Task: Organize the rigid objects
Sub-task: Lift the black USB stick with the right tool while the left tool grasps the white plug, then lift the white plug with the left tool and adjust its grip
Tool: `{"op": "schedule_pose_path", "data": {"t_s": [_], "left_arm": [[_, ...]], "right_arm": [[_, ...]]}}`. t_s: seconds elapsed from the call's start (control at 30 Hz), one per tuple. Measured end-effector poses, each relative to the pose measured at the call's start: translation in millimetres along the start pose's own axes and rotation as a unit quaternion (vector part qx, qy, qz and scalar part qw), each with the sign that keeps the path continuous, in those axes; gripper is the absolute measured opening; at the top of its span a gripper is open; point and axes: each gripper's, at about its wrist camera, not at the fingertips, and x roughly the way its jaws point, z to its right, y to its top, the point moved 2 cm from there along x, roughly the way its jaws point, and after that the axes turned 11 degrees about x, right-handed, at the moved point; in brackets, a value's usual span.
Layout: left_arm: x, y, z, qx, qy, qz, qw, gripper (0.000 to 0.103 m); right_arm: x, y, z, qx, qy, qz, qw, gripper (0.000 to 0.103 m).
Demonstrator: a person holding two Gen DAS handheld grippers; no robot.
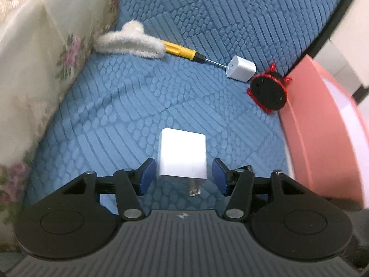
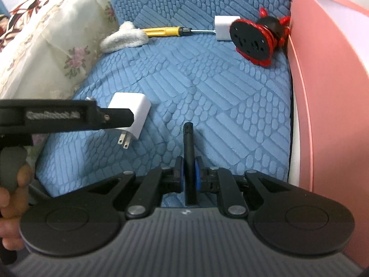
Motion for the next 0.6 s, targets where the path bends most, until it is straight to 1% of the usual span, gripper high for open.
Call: {"op": "schedule_pose_path", "data": {"t_s": [0.03,0.1,0.13,0.27,0.37,0.5,0.6], "left_arm": [[1,0,-2,-0.005,-0.003,-0.001,1.0000,0.066],[2,2,-4,-0.007,0.007,0.000,1.0000,0.071],[2,3,-5,-0.007,0.009,0.000,0.9999,0.072],[7,4,-8,-0.011,0.004,-0.004,0.9999,0.072],[12,3,-6,0.004,0.013,-0.010,0.9999,0.070],[14,4,-1,0.025,0.016,-0.006,0.9996,0.070],[17,4,4,0.044,0.026,-0.006,0.9987,0.066]], "right_arm": [[1,1,0,0.001,0.000,0.001,1.000,0.014],[2,2,0,0.003,0.000,0.005,1.000,0.015],[3,2,0,0.006,0.001,0.006,1.000,0.015],[5,3,-3,0.000,-0.002,0.014,1.000,0.015],[6,1,-8,-0.028,-0.013,0.018,0.999,0.015],[7,-1,-14,-0.061,-0.024,0.023,0.998,0.015],[8,-3,-16,-0.082,-0.032,0.028,0.996,0.014]]}}
